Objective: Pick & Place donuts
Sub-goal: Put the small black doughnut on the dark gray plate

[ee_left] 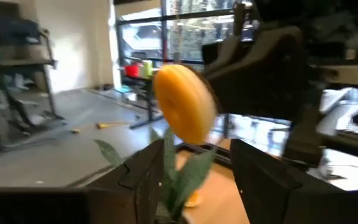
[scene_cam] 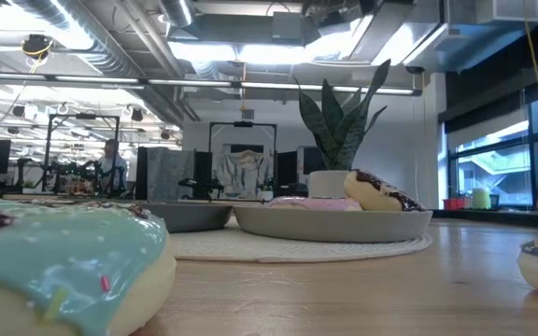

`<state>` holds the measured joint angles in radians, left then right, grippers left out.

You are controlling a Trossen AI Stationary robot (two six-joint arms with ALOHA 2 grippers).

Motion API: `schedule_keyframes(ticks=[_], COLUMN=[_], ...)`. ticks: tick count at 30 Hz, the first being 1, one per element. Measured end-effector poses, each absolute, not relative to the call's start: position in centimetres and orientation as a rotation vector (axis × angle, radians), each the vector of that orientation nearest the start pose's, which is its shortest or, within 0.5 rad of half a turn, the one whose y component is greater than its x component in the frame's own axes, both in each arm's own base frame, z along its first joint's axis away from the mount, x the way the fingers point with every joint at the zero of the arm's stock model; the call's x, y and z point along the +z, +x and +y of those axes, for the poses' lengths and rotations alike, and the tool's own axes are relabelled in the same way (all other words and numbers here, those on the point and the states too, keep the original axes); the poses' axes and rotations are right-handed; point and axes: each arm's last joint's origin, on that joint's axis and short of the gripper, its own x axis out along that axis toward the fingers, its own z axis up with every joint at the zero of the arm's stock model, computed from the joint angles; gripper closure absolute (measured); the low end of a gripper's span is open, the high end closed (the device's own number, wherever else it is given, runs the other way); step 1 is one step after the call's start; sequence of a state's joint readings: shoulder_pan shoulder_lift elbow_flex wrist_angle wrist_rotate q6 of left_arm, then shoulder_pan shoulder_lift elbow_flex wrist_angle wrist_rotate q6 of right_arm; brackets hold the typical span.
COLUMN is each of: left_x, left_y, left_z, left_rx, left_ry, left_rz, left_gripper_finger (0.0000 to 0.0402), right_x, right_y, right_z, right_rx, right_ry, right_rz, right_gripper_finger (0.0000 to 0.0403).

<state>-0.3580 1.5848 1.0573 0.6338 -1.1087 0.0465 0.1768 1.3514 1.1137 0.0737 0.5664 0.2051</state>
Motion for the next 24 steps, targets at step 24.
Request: schedule_keyframes(ticks=[24], left_x=[30.85], left_y=[33.44], left_z=[-9.04], left_rx=[0.759], left_ry=[-0.071], left_rz=[-0.108], left_gripper_finger=[0.0268], right_x=[34.81], right_y=[30.55], right_z=[3.98], right_rx=[-0.358], right_ry=[0.184], right_rz=[0.091], right_gripper_finger=[0.036])
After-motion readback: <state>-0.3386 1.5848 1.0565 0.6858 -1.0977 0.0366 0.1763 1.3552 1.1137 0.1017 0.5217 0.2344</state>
